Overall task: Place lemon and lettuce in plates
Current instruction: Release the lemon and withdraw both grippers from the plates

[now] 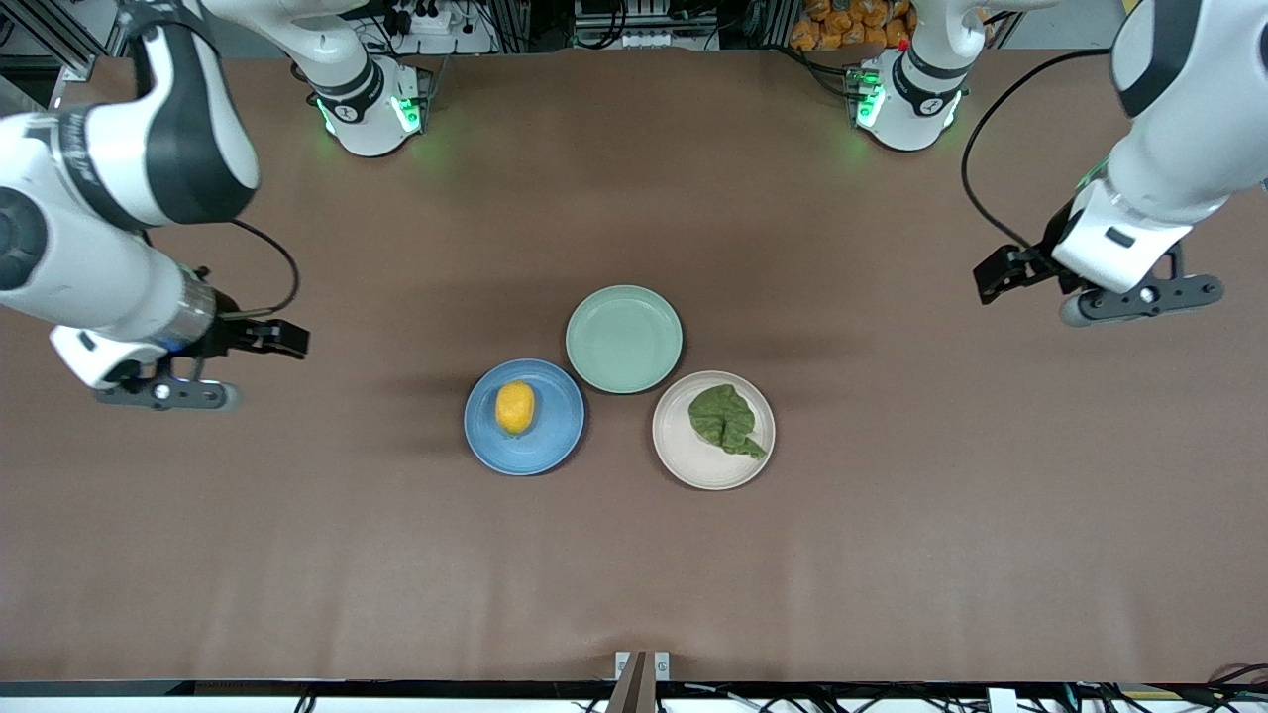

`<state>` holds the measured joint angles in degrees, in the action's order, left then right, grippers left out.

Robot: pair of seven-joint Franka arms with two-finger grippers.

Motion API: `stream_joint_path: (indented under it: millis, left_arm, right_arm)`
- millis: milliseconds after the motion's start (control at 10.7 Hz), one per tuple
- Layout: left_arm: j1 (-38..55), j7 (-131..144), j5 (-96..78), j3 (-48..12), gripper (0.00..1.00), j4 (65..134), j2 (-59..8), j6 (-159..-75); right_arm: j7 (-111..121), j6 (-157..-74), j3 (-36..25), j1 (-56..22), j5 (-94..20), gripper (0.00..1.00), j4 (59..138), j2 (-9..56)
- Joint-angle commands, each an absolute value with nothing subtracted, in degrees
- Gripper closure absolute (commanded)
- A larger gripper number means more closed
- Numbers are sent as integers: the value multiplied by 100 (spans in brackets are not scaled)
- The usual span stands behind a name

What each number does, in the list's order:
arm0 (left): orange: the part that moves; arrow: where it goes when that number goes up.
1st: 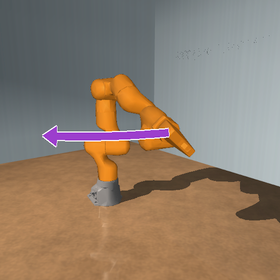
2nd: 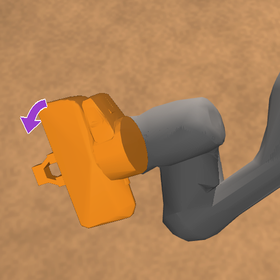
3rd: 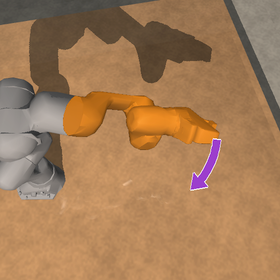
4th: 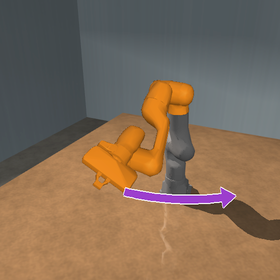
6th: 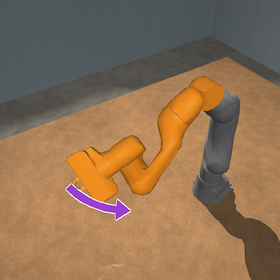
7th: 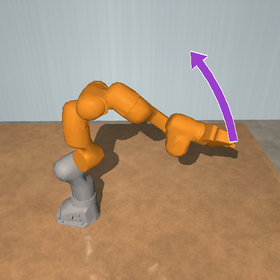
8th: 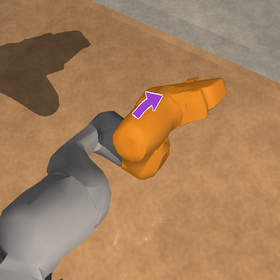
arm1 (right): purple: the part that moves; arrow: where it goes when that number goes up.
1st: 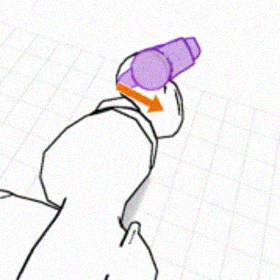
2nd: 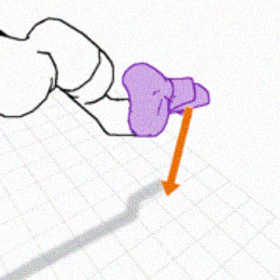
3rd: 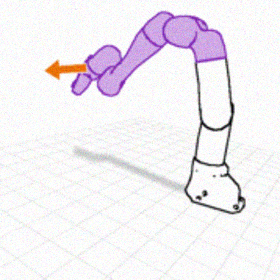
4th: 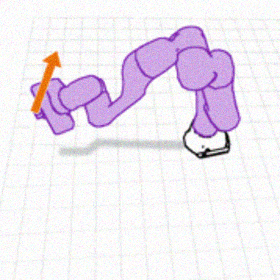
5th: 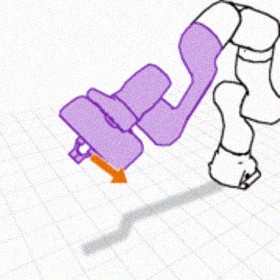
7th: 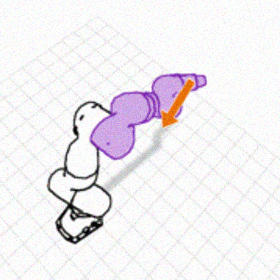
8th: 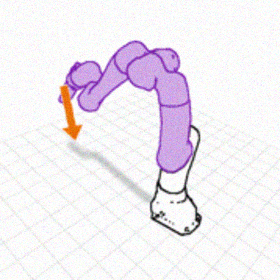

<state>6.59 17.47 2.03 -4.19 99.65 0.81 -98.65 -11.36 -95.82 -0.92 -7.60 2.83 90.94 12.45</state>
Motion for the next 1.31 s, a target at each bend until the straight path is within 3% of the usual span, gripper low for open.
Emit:
stream_joint_path:
  millis: [0, 373, 1212]
  left_arm:
    - [685, 1564, 35, -413, 0, 9258, -52, -9257]
    - [659, 1082, 79, -404, 0, 8676, -62, -8930]
    - [686, 1064, 97, -677, 0, 8622, 17, -8754]
  right_arm:
    - [-1081, -9265, -272, -730, 167, 0, 9019, 985]
    - [-1072, -8896, -395, -677, 167, 0, 8859, 704]
    - [-1107, -8368, -387, -282, 158, 0, 8455, 89]
